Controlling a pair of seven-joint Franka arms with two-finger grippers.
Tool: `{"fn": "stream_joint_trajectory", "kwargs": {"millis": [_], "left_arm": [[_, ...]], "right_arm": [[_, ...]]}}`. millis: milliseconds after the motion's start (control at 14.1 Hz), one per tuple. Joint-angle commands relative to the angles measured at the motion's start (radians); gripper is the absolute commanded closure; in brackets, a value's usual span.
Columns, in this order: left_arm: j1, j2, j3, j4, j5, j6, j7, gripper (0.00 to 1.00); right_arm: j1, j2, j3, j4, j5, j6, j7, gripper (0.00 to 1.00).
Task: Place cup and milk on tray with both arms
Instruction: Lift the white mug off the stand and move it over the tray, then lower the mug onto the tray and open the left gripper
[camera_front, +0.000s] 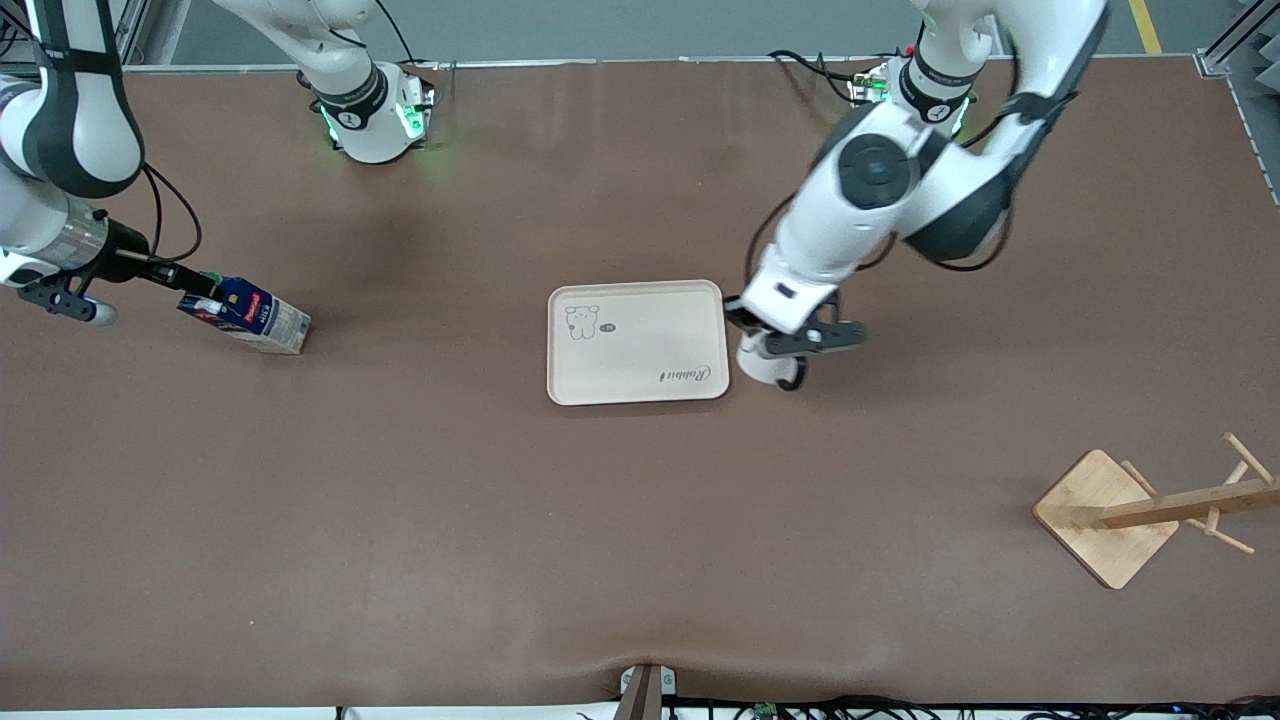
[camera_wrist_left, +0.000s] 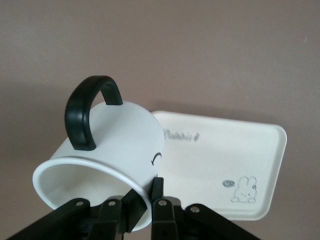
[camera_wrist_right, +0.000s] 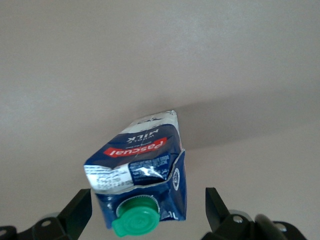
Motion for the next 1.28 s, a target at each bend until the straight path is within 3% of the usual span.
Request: {"fn": "stream_joint_trajectory", "kwargs": {"millis": [0, 71, 142, 213, 284, 427, 498, 569, 640, 711, 924, 995, 1066, 1137, 1209], "left_arm": [[-0.076, 0.151, 0.004, 0.122, 0.071, -0.047, -0.099, 1.00], [-0.108, 0.190, 0.005, 0.132, 0.074, -0.050, -0.141, 1.00], [-0.140, 0.218, 0.011, 0.135, 0.074, -0.059, -0.180, 1.00], [-0.171, 0.239, 0.031, 0.142, 0.074, -0.059, -0.204, 1.00], [-0.206, 0.252, 0.051, 0.153, 0.074, -0.062, -0.219, 1.00], [-0.255, 0.271, 0.089, 0.156, 0.072, -0.062, -0.228, 1.00], [-0.260, 0.275, 0.100, 0.155, 0.072, -0.062, -0.228, 1.00], [-0.260, 0.290, 0.105, 0.155, 0.072, -0.062, -0.228, 1.00], [-0.260, 0.304, 0.105, 0.156, 0.072, -0.062, -0.228, 1.00], [-0.260, 0.313, 0.105, 0.156, 0.071, -0.062, -0.228, 1.00], [-0.266, 0.341, 0.105, 0.156, 0.066, -0.062, -0.230, 0.98], [-0.266, 0.342, 0.105, 0.156, 0.065, -0.061, -0.230, 0.88], [-0.268, 0.344, 0.105, 0.156, 0.068, -0.060, -0.230, 0.72], [-0.268, 0.342, 0.105, 0.155, 0.071, -0.060, -0.230, 0.53], [-0.266, 0.341, 0.105, 0.155, 0.075, -0.060, -0.227, 0.18]], "right_arm": [[-0.019, -0.081, 0.013, -0.100, -0.008, 0.051, 0.015, 0.00], [-0.019, -0.081, 0.013, -0.100, -0.008, 0.051, 0.015, 0.00], [-0.018, -0.081, 0.013, -0.101, -0.008, 0.048, 0.014, 0.06], [-0.018, -0.081, 0.013, -0.106, -0.008, 0.048, 0.014, 0.23], [-0.018, -0.081, 0.013, -0.107, -0.008, 0.048, 0.014, 0.30], [-0.018, -0.082, 0.013, -0.104, -0.008, 0.039, 0.014, 0.33], [-0.019, -0.082, 0.013, -0.104, -0.008, 0.034, 0.012, 0.34], [-0.018, -0.079, 0.012, -0.104, -0.008, 0.022, 0.009, 0.47], [-0.019, -0.079, 0.012, -0.101, -0.008, 0.013, 0.009, 0.51], [-0.018, -0.078, 0.012, -0.097, -0.008, 0.005, 0.006, 0.62], [-0.010, -0.076, 0.015, -0.017, -0.006, -0.146, 0.006, 0.79], [-0.004, -0.072, 0.018, 0.038, -0.005, -0.215, 0.007, 0.86], [0.011, -0.069, 0.018, 0.089, -0.005, -0.269, 0.011, 0.87], [0.031, -0.064, 0.018, 0.141, -0.005, -0.319, 0.014, 0.95], [0.053, -0.050, 0.018, 0.197, -0.005, -0.373, 0.021, 0.98]]}}
